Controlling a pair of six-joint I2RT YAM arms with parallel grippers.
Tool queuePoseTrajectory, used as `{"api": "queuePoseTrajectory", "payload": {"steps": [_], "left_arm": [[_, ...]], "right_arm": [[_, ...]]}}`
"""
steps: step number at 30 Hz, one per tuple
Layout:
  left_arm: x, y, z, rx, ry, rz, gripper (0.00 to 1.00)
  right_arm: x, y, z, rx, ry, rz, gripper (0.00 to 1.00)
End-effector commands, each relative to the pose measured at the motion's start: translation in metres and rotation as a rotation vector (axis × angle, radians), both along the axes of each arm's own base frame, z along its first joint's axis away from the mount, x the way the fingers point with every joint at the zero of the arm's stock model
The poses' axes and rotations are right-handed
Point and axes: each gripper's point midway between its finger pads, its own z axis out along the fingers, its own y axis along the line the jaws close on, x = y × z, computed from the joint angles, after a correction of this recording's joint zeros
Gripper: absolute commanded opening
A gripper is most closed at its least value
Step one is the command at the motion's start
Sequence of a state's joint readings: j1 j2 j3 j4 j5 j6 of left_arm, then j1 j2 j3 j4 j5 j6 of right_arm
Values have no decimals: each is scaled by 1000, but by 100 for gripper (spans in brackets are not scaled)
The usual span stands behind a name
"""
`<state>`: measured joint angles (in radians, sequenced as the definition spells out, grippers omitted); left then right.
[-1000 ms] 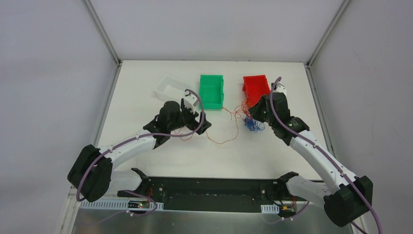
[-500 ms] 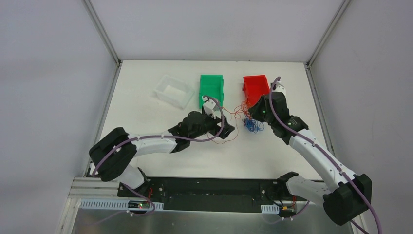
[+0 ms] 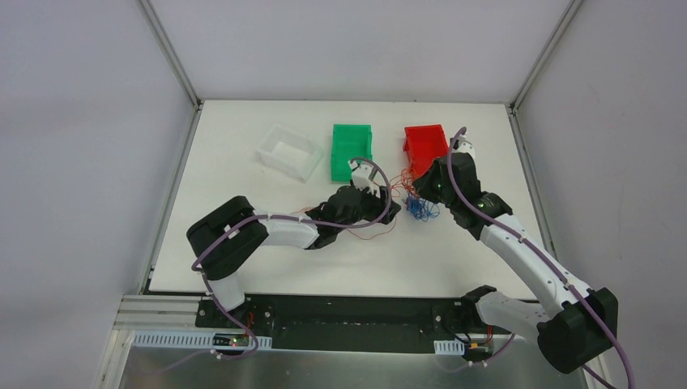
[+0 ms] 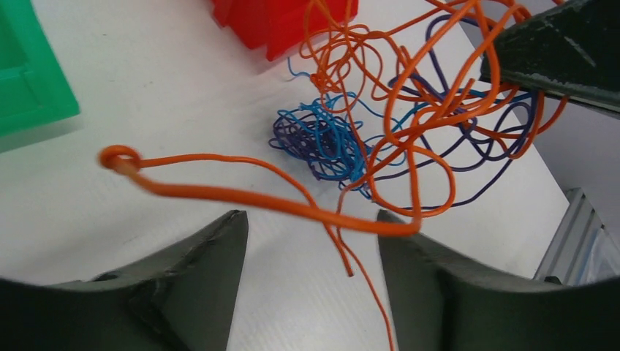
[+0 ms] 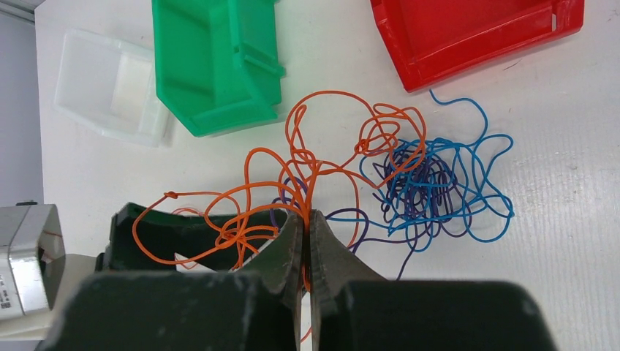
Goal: Untangle the cables
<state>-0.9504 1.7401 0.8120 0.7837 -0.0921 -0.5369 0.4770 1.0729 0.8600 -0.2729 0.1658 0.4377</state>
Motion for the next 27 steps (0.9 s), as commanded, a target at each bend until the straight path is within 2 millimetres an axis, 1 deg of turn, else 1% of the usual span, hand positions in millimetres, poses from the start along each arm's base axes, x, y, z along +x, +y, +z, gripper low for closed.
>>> {"api": "queuePoseTrajectory", "payload": {"steps": [1, 2, 5, 7, 8, 9, 10, 11, 14, 15, 17, 19, 20, 22, 23, 24, 26, 27], "left_arm": [[4, -26, 26, -108, -42, -8, 47], [4, -27, 25, -109, -44, -11, 30], [2, -22, 24, -127, -63, -8, 0], [1, -10, 23, -122, -67, 20, 0], [-1, -2, 21, -106, -57, 37, 0], [-5, 9, 13, -64, -33, 52, 0], [-8, 18, 14, -45, -29, 66, 0], [-13, 31, 6, 16, -4, 78, 0], [-24, 69, 3, 151, 27, 117, 0], [-27, 81, 4, 193, 37, 128, 0], [-33, 102, 10, 278, 55, 123, 0], [-39, 114, 18, 338, 62, 81, 0], [-43, 116, 22, 359, 67, 52, 0], [-49, 115, 29, 364, 66, 10, 0], [-52, 112, 30, 357, 68, -17, 0], [-55, 110, 29, 352, 75, -32, 0], [-58, 104, 30, 347, 78, -70, 0], [-61, 105, 28, 364, 88, -89, 0]], "right_arm": [[11, 6, 31, 57, -74, -5, 0], [11, 6, 30, 56, -74, -8, 0], [11, 1, 30, 46, -75, -32, 0], [12, -11, 26, 22, -71, -99, 0], [14, -23, 23, -5, -73, -162, 0], [13, -29, 19, -21, -63, -191, 0], [14, -40, 15, -50, -62, -235, 0], [12, -47, 9, -70, -52, -262, 1], [8, -59, -13, -100, -10, -310, 7], [7, -61, -20, -106, 7, -316, 13], [5, -62, -36, -109, 48, -315, 34], [1, -54, -48, -113, 86, -249, 62], [-1, -40, -51, -94, 96, -154, 70], [-7, -12, -50, -43, 82, 30, 77], [-11, -3, -49, -23, 76, 83, 79], [-13, 5, -44, -8, 56, 129, 80], [-24, 29, -34, 34, -3, 273, 81], [-30, 39, -27, 54, -34, 332, 81]]}}
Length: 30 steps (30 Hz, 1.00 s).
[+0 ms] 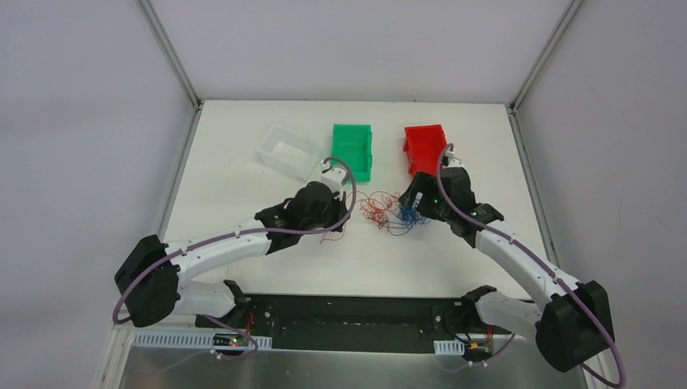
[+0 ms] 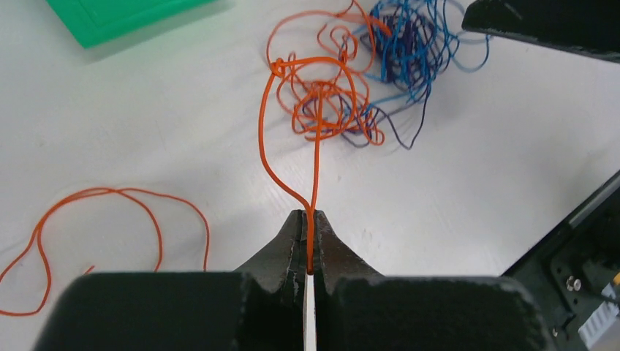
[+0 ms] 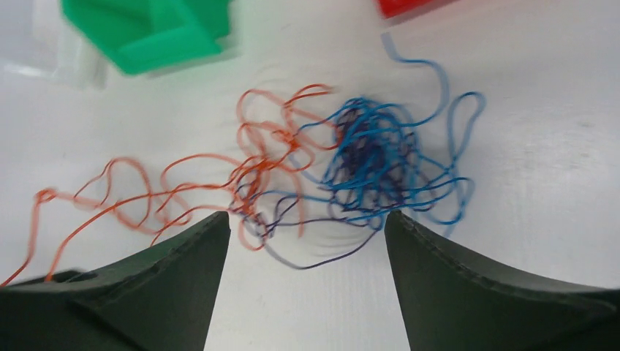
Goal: Untangle the cables
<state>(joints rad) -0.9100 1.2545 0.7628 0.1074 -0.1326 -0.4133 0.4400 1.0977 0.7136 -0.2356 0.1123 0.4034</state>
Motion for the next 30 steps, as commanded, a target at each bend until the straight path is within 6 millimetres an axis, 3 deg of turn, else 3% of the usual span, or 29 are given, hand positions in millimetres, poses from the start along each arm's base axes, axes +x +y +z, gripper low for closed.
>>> {"api": "queuePoseTrajectory", "payload": {"steps": [1, 4, 8, 12, 20, 24, 30], "left_arm": [[-20, 0, -4, 87, 61, -120, 0], [-19, -1, 10, 108, 50, -138, 0], [-16, -3, 29, 108, 40, -143, 0], [-20, -5, 38, 101, 46, -163, 0], [-25, 2, 54, 100, 20, -182, 0], [-26, 5, 59, 101, 3, -185, 0], [-23, 18, 60, 140, -22, -151, 0]], "right_arm": [[-18, 62, 45, 154, -185, 364, 81], [-36, 91, 59, 194, -281, 530, 81], [-47, 117, 54, 162, -350, 667, 79], [-46, 135, 53, 121, -445, 718, 78], [-22, 144, 56, -66, -508, 701, 74], [-4, 144, 45, -140, -466, 653, 70], [-10, 144, 44, -72, -458, 621, 66]]}}
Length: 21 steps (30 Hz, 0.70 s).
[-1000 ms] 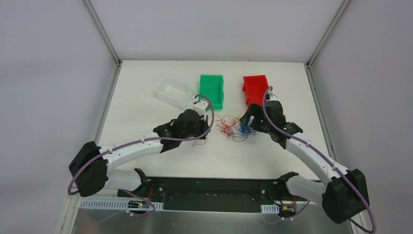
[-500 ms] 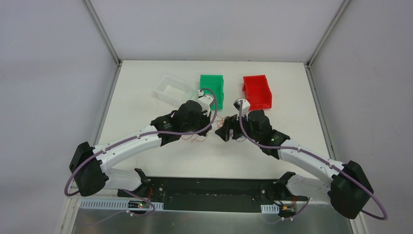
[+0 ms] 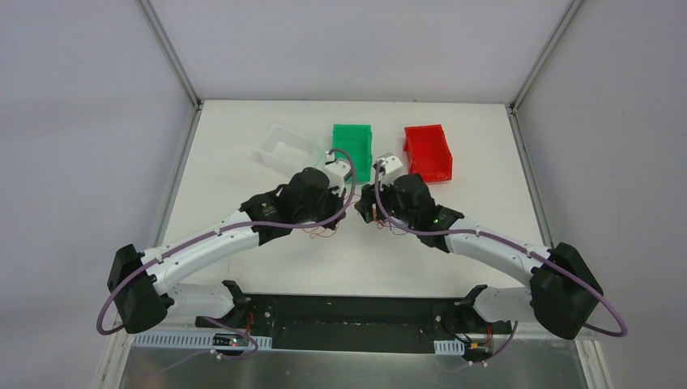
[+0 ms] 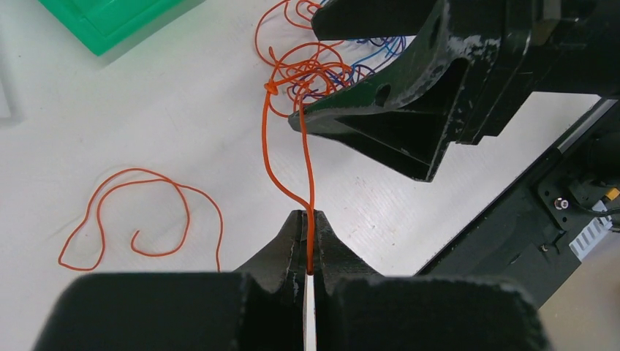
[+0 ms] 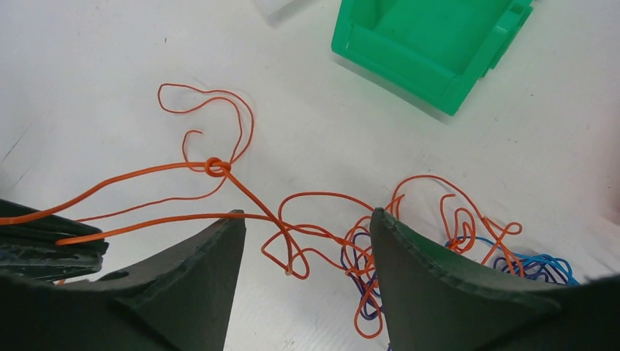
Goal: Untangle the cables
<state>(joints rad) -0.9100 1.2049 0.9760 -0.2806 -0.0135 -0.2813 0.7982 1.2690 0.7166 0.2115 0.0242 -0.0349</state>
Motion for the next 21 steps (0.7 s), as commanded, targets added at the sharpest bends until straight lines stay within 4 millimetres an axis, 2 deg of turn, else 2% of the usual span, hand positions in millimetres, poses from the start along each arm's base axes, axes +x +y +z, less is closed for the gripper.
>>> {"api": "queuePoseTrajectory", "payload": {"steps": [1, 7, 15, 18, 20, 21], "left_arm": [[6, 8, 22, 1, -75, 17, 0], [6, 12, 19, 17, -80, 22, 0], [4, 14, 16, 17, -71, 25, 0], [4, 15, 14, 19, -69, 28, 0], [3, 15, 14, 19, -70, 28, 0], [3, 16, 14, 20, -71, 31, 0]], "right_arm": [[3, 1, 23, 81, -52, -30, 65], [-3, 6, 30, 128, -29, -11, 55], [0, 4, 25, 124, -10, -44, 45], [1, 4, 23, 123, -5, -50, 37], [2, 4, 21, 119, 3, -59, 27], [2, 3, 19, 116, 5, -64, 25]]}}
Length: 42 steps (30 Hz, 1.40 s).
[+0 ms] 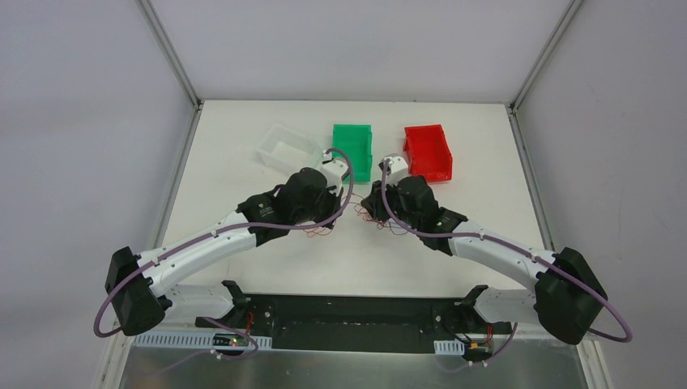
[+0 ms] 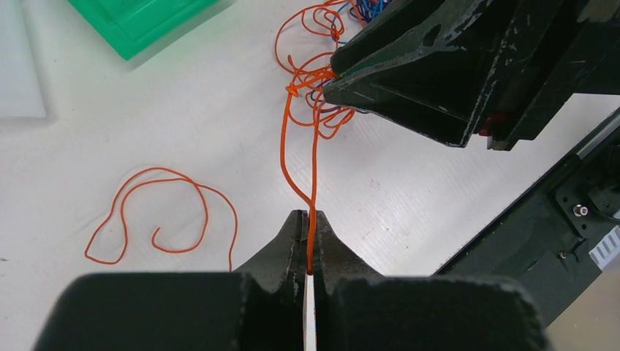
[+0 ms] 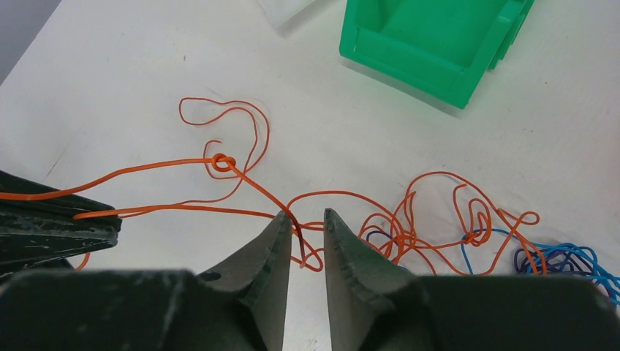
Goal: Untangle the cables
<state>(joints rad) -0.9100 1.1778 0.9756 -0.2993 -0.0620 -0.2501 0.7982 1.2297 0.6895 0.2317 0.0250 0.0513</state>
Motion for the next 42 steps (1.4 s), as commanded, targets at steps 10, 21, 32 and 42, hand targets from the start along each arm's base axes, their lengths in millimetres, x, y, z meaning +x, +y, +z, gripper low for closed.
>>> {"api": "queuePoseTrajectory", "payload": {"steps": [10, 21, 32, 42], "left_arm": [[6, 18, 11, 8, -64, 76, 0], [17, 57, 7, 50, -133, 239, 0], [28, 93, 16, 65, -180, 411, 0], [43, 133, 36, 22, -201, 611, 0]], "right_arm": [[38, -43, 7, -27, -38, -348, 0], [55, -169, -18, 74, 88, -863, 0], [42, -236, -30, 101, 95, -1162, 0], [30, -277, -39, 121, 152, -1387, 0]]}}
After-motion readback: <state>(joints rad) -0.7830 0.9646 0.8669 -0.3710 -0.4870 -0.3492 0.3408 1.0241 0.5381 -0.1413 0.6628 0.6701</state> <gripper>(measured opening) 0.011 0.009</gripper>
